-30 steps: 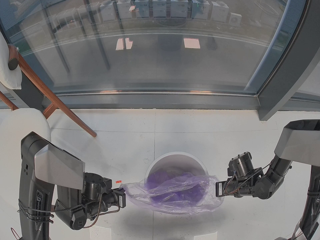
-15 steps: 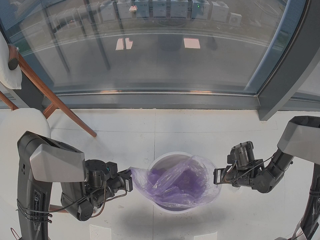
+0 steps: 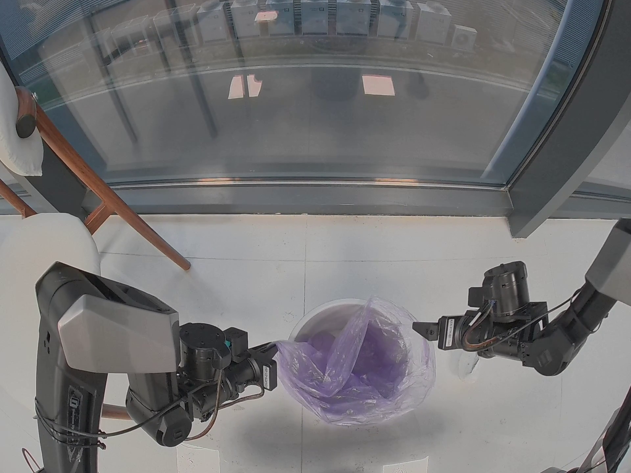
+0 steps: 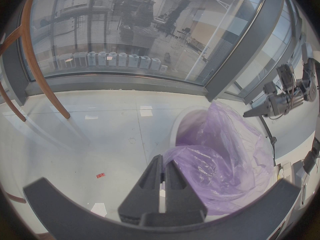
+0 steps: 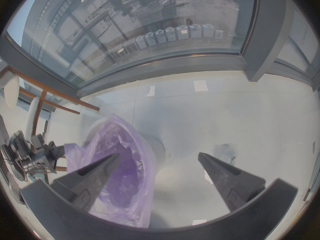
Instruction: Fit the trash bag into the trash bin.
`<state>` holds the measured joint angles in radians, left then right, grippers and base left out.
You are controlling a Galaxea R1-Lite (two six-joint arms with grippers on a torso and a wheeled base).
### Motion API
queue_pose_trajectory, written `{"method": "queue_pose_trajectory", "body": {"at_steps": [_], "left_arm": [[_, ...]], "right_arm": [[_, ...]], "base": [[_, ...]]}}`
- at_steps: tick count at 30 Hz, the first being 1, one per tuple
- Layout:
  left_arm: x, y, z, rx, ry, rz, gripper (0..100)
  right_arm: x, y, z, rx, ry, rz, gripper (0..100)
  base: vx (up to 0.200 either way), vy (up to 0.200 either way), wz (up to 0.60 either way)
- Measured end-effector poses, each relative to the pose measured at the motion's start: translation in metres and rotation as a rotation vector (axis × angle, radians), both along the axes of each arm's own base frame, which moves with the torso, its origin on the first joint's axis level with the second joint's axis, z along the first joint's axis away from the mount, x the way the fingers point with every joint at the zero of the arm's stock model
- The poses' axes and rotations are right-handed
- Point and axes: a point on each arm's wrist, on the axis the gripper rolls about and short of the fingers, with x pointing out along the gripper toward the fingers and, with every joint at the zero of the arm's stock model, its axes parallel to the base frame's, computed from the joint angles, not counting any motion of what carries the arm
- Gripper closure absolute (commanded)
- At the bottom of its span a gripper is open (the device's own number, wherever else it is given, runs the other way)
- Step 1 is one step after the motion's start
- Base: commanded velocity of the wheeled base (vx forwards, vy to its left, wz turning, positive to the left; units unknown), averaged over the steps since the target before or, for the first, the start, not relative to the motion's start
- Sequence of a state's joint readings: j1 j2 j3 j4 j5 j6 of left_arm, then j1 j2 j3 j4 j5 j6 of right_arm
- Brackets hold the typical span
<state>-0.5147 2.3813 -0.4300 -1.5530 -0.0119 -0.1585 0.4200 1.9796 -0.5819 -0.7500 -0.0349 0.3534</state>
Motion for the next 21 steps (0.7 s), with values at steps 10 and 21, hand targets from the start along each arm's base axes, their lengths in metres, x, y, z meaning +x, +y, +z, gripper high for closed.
{"method": "queue_pose_trajectory", "body": {"at_steps": [10,21], "left_arm": [[-0.008,0.0,0.003,0.009,0.008,-0.001,100],[-0.012,0.003,0.006,0.011,0.012,0.012,100]], "right_arm": [[0.008,0.024,0.049,0.138,-0.06,0.137,0],[0.002,0.086,0.0,0.182,0.117,0.165,0]], "base": [[0.0,0.0,0.0],[0.0,0.0,0.0]]}}
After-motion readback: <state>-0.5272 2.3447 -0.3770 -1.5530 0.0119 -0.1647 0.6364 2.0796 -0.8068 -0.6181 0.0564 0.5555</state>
